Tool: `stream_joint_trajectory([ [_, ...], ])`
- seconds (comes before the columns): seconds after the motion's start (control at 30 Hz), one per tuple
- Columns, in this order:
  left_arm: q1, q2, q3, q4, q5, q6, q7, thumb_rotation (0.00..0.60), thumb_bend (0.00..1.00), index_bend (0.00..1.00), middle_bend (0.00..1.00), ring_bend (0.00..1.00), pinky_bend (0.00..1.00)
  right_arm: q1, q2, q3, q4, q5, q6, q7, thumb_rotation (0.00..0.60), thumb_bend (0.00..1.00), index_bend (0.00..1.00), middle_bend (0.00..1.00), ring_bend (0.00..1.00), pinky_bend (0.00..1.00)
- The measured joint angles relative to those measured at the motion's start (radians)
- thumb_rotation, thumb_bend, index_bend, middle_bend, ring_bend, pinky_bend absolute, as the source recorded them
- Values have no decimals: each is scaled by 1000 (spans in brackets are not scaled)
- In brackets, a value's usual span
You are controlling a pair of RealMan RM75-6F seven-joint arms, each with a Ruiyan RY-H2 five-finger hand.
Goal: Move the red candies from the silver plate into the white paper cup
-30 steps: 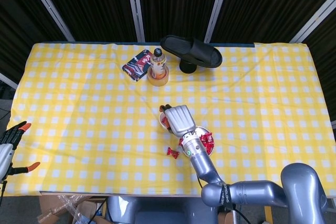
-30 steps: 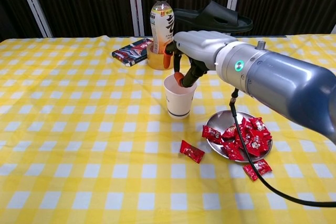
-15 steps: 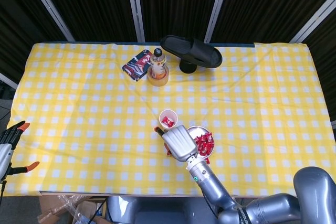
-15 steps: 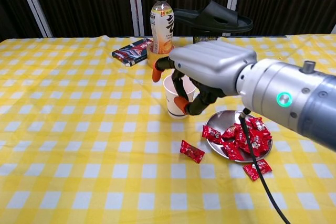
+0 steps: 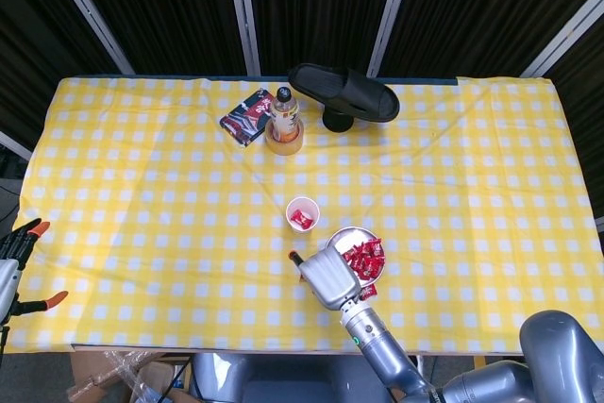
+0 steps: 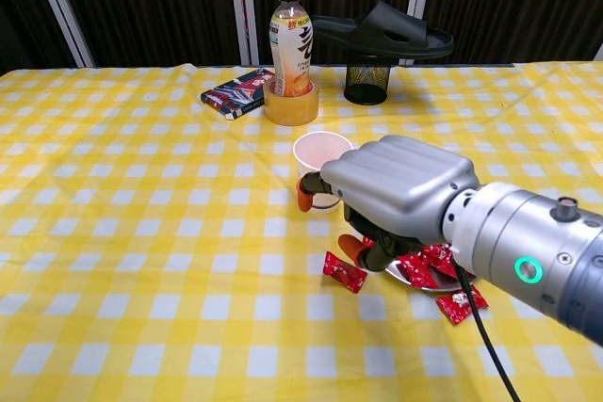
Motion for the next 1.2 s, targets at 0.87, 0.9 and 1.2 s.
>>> stream_joint_trajectory([
  [0.87,5,4,-8,-20,-31,-9,34,600,24,0,0,0,0,-57,-103,15,235,-35,-109,121,600,347,408,843,945,1000],
  [0.9,5,3,-8,-19,-31,-10,34,600,24,0,0,0,0,-59,-103,16,239,-35,-111,123,600,347,413,843,945,1000],
  [1.2,4,3,-8,-20,-28,-11,36,600,24,0,0,0,0,-77,-110,24,265,-40,-135,145,600,363,513,843,946,1000],
])
